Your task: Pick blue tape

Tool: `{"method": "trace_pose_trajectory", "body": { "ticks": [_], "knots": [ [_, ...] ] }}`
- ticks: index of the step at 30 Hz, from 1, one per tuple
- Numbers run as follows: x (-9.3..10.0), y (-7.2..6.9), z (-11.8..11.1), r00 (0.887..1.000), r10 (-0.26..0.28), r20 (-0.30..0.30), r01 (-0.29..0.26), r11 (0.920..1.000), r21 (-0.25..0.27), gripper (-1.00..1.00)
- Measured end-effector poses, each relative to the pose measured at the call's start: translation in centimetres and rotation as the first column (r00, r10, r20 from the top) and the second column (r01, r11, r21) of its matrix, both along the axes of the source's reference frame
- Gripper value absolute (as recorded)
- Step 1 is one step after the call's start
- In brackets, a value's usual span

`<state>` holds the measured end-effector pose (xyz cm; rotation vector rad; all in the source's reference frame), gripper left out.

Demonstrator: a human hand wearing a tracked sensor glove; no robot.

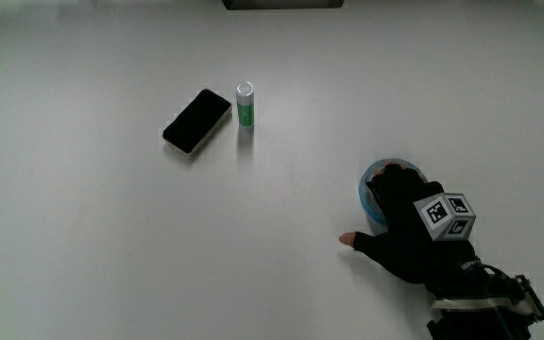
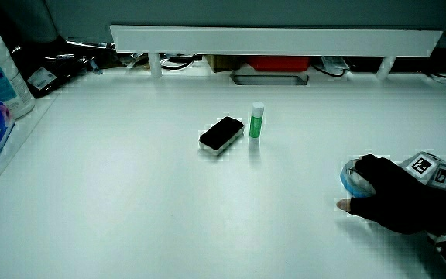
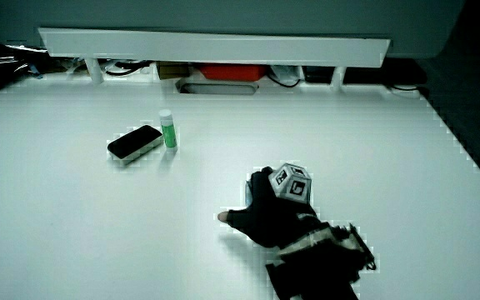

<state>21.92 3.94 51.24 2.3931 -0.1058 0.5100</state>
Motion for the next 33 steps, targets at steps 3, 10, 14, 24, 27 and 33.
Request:
{"method": "trace_pose_trajectory", "body": {
  "ticks": [3,10,14,24,27,33],
  "knots": [
    [0.2,0.2,0.1,1.000,-0.011,-0.024,0.012,0.9994,0.034,0.00],
    [0.0,0.6,0.3,0.999,-0.033,-0.044,0.037,0.9931,0.111,0.27],
    [0.1,0.6,0.5,0.999,-0.026,-0.020,0.029,0.9907,0.133,0.42],
    [0.4,0.9,0.6,1.000,-0.018,-0.003,0.018,0.9674,0.253,0.81],
    [0.8,1.2,1.8,1.000,-0.022,-0.010,0.024,0.9644,0.263,0.92],
    [0.2,0.9,-0.2,0.999,-0.031,0.028,0.021,0.9520,0.305,1.00]
  ]
}}
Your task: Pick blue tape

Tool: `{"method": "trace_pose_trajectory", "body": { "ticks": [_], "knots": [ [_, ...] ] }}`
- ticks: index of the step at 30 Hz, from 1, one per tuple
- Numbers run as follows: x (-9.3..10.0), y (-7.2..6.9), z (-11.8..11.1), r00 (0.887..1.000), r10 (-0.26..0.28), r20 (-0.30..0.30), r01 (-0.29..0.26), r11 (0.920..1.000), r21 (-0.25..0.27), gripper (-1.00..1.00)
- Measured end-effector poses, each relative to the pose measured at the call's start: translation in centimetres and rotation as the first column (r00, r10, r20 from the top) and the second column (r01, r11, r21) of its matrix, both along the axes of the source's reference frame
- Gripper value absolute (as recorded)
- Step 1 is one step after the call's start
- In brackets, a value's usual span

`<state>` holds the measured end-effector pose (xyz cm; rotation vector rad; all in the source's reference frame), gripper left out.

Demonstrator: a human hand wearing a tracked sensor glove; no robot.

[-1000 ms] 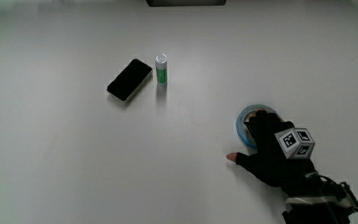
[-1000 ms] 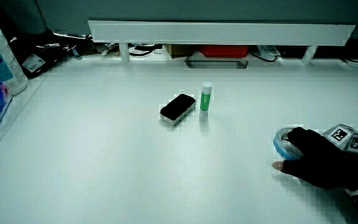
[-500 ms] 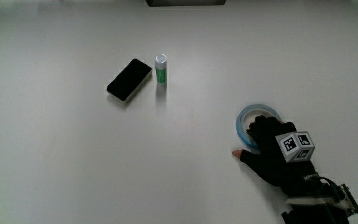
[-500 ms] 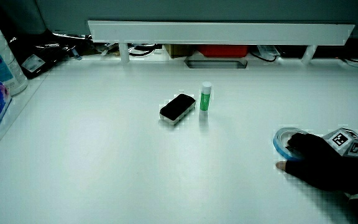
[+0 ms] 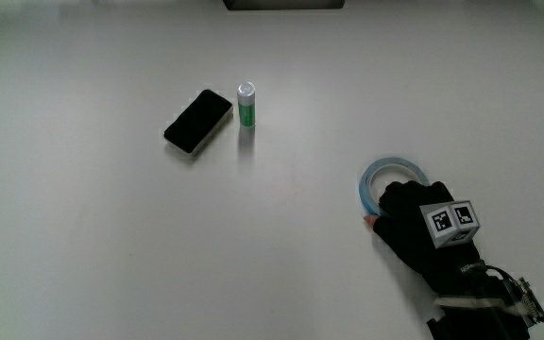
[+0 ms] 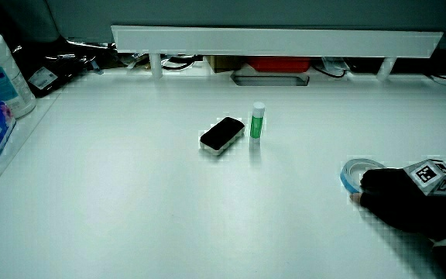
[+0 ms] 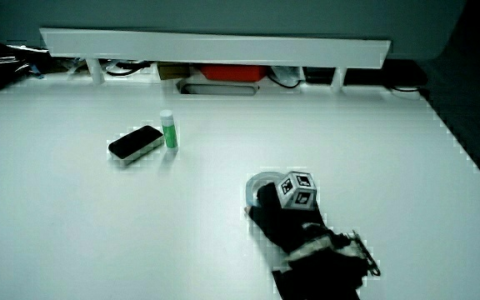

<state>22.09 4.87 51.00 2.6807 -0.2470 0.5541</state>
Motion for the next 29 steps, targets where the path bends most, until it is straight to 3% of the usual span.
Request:
{"method": "trace_pose_trajectory", "body": {
  "ticks": [9,13,17,23,29],
  "knots": [
    [-0.4,0.0,-1.0,1.000,-0.007,0.022,0.007,0.9999,0.008,1.00],
    [-0.3,0.0,-1.4,1.000,-0.012,0.020,0.011,0.9996,0.027,1.00],
    [-1.1,-0.2,-3.7,0.998,-0.031,0.054,0.027,0.9962,0.083,1.00],
    [-3.4,-0.6,-7.6,0.990,-0.106,0.089,0.090,0.9814,0.170,1.00],
    [-5.8,-0.7,-9.8,0.976,-0.186,0.114,0.156,0.9599,0.233,1.00]
  ]
}}
